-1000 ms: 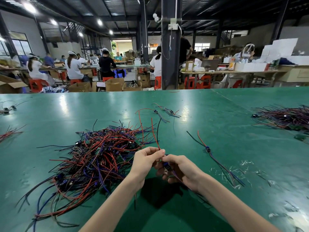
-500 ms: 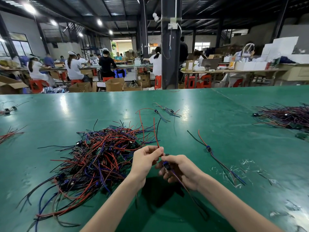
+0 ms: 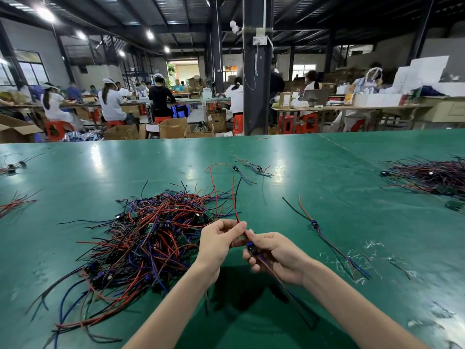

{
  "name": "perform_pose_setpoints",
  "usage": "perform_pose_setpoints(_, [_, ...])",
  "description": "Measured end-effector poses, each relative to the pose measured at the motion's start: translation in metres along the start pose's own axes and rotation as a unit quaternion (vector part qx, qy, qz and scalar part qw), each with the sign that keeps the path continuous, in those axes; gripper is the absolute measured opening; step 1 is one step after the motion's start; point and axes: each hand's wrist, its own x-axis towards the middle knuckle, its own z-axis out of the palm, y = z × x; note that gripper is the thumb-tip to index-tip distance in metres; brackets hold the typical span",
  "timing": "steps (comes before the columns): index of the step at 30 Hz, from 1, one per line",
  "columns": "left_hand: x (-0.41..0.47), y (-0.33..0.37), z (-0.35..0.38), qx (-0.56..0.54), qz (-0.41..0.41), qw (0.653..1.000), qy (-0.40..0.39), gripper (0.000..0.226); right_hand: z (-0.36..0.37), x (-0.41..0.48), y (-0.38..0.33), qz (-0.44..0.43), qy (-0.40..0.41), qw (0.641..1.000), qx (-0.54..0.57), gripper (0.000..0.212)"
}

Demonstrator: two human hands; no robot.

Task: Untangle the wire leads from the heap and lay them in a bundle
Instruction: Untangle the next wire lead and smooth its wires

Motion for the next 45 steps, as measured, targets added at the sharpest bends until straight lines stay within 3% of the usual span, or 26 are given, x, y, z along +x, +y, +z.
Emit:
perform_pose_setpoints(22, [-0.006,0.005,0.003,0.033,0.029,0.999,-0.023,0.010,-0.002,-0.005,-0.001,-0.015,-0.016,0.999,-0.027,0.033])
perform_pose_setpoints(29, [-0.007,0.007,0.002,0.038,0.017,0.999,-0.033,0.014,0.002,-0.008,-0.003,-0.043,0.036,0.994,-0.095,0.029])
perform_pose_setpoints(38, [-0.002,0.007,-0.001,0.062,0.050,0.997,0.024,0.014,0.010,-0.010,-0.003,-0.068,0.074,0.989,-0.112,0.036])
perform_pose_setpoints(45, [0.011,0.019,-0.015,0.049,0.096,0.988,0.111,0.012,0.017,-0.011,-0.003,-0.069,0.050,0.989,-0.124,0.037])
